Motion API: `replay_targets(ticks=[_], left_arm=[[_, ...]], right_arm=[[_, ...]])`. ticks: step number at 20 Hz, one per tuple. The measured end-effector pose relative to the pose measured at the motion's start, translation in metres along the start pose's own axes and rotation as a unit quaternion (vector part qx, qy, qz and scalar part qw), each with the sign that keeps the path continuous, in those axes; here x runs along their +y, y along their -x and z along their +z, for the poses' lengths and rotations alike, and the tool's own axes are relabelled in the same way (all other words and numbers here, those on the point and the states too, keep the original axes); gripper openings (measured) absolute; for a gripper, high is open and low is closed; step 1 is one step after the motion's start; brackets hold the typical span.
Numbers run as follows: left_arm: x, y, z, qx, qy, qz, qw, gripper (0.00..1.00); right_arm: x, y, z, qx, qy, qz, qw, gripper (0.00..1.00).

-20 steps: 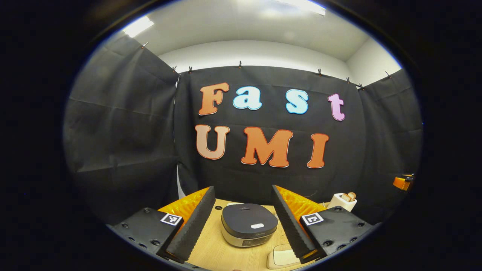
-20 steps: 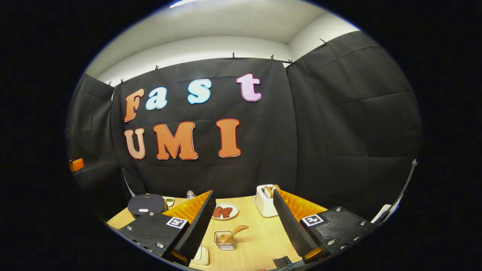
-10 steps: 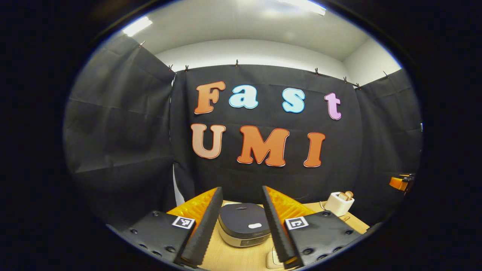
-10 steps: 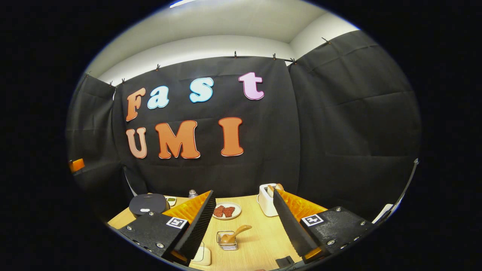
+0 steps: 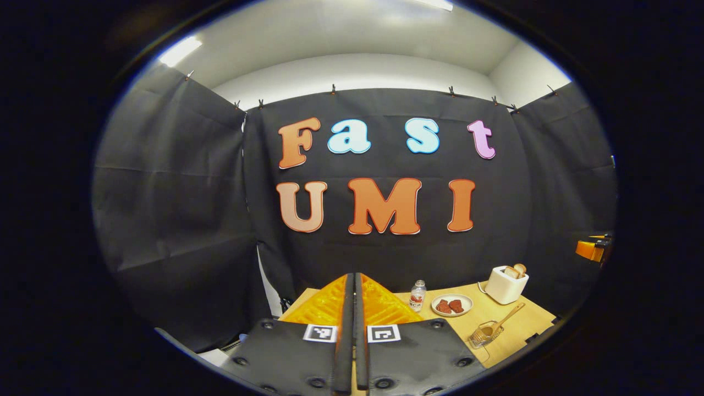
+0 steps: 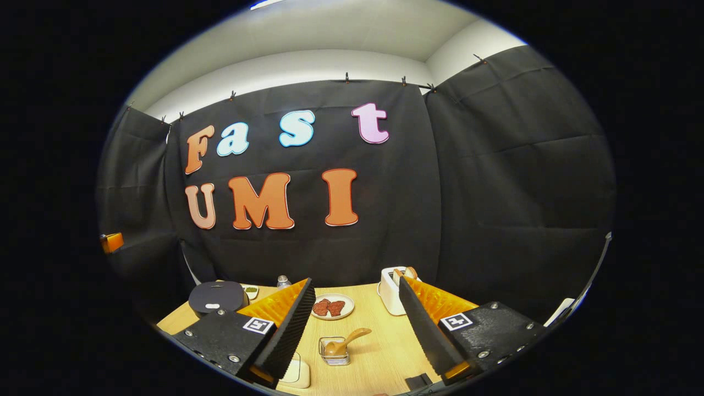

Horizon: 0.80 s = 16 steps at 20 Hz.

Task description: Close the left gripper, press the button to open the rice cooker; take a wooden spoon from the chopstick holder with the right hand, scoop a spoonful of rice and pour it into the rice cooker, then put the wooden spoon back into the chopstick holder.

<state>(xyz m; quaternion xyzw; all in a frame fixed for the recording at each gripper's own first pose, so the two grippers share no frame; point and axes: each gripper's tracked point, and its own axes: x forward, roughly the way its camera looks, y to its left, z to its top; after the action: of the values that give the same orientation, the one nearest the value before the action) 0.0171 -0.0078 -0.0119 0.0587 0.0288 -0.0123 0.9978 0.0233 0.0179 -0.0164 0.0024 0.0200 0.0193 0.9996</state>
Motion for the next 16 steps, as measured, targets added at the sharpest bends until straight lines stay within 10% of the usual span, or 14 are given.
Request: replay_targets(ticks=[16], left_arm=[[-0.058,-0.127,-0.105,0.132,0.018,-0.078,0.988,0.04]], right_arm=[[-0.013,-0.007,-0.02,0.027,0.0,-0.031,0.999,0.95]])
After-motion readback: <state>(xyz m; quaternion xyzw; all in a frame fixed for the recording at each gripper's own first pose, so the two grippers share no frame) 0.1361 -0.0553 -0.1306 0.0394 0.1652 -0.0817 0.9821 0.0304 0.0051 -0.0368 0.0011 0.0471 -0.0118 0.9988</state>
